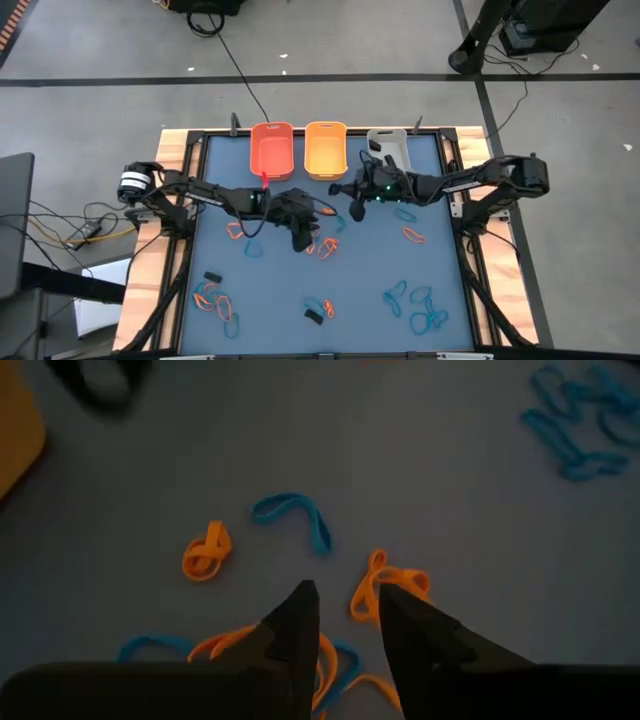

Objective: Sort rubber bands into baskets
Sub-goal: Put the black rubber band into the gray bin

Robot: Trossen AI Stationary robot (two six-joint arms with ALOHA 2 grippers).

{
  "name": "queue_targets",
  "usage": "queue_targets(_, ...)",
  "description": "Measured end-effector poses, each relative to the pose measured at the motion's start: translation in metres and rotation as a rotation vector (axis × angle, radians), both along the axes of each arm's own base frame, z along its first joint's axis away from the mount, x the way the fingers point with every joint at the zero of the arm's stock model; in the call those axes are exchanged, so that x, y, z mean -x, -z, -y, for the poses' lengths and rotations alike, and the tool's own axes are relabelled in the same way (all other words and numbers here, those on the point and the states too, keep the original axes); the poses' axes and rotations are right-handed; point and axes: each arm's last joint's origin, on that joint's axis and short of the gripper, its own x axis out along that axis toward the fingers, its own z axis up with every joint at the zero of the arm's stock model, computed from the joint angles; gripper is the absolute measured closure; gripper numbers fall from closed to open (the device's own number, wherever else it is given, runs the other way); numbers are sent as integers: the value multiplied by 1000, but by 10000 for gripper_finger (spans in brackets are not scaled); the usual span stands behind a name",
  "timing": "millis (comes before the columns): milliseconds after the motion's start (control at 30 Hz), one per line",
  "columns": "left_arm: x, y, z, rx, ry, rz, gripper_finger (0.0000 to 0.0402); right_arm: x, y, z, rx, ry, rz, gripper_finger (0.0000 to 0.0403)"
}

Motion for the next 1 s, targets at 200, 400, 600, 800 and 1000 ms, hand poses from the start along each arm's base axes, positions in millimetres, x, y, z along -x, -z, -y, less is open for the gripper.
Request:
queue_targets(200, 3, 4, 0, 0, 0, -48, 289, 21, -14, 13, 19, 77, -69, 398)
queue_targets(400, 3, 5, 0, 8, -7, -58, 289, 45, -22, 27, 112, 310, -196, 397)
queue_targets(600, 3, 5, 0, 21, -20, -60, 289, 61, -17, 35, 167, 460, -352, 396)
queue_targets(800, 4, 6, 0, 21, -20, -68, 289, 70, -9, 43, 156, 511, -453, 394)
queue_targets(1000, 6, 8, 0, 20, -22, -94, 289, 74, -8, 48, 128, 547, -455, 365)
